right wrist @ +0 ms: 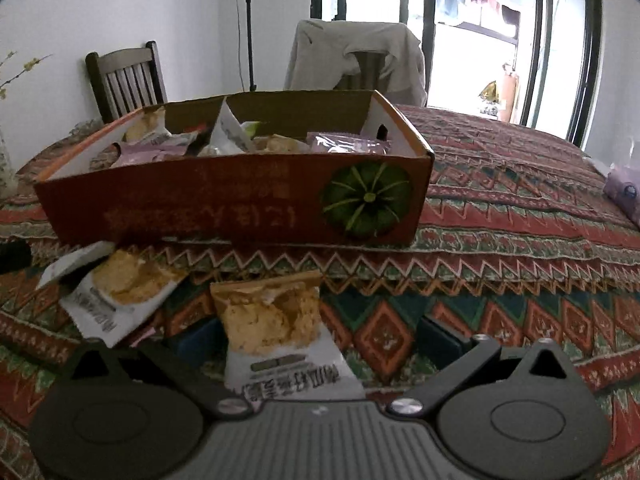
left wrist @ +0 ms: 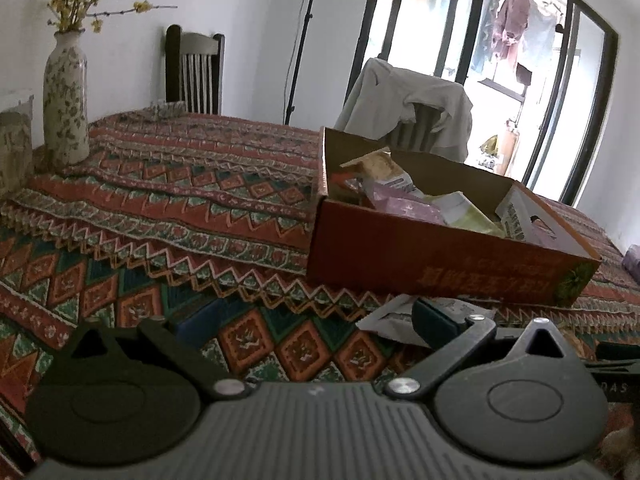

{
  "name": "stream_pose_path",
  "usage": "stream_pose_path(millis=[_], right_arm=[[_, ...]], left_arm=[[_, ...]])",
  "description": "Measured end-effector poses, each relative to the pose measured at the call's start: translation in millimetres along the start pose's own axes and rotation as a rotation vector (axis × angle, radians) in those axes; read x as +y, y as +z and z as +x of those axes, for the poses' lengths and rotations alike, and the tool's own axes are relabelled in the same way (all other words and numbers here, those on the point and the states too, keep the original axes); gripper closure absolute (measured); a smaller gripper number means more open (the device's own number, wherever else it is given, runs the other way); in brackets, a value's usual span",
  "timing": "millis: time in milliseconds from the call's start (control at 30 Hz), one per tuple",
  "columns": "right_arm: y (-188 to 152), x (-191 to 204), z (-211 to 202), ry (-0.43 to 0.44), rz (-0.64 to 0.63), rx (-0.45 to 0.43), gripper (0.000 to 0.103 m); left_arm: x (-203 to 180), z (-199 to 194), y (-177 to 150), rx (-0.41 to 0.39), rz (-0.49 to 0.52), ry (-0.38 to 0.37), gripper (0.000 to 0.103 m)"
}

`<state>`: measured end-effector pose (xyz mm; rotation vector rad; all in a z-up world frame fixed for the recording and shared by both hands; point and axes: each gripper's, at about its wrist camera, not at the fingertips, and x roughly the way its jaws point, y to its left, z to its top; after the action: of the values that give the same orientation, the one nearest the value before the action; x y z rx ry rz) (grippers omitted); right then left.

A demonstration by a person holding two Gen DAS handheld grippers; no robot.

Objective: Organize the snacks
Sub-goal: 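Grasp the beige chip bag with the right tool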

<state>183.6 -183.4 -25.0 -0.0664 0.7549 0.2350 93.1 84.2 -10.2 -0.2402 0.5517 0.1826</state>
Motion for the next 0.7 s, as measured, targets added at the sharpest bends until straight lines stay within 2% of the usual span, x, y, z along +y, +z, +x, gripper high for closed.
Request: stream_pose_path(millis=[167, 200, 267, 300, 333, 400, 567, 700], right_arm=[[0, -4, -2, 0.035, -0.016, 0.0, 0.0], [-1, -3, -4, 0.037, -0.018, -0.007, 0.003], [-2, -5, -11, 0.054, -0.023, -0.033, 0.026], [-2, -7, -14, 0.061, -0.02, -0.042, 0.053], [-1, -11, -16, 0.069, -0.005, -0.043, 0.06], [-1, -19, -19, 0.09, 0.022, -0.063, 0.063], [5, -38, -24, 0.076, 0.107, -0.172, 0.063], [7, -44, -22, 0.091, 0.155, -0.216, 0.063]], left_arm=[[2, 3, 0, 0.018, -0.009, 0.0, 0.0], [2, 4, 0, 0.024, -0.012, 0.003, 0.0], [4, 9, 1, 0.043, -0.02, 0.015, 0.0], [4, 10, 1, 0.052, -0.023, 0.02, 0.0], [5, 11, 1, 0.056, -0.027, 0.02, 0.0], [5, 13, 1, 0.061, -0.026, 0.022, 0.0], [3, 15, 0, 0.068, -0.017, 0.021, 0.0], [4, 15, 1, 0.066, -0.023, 0.016, 0.0]])
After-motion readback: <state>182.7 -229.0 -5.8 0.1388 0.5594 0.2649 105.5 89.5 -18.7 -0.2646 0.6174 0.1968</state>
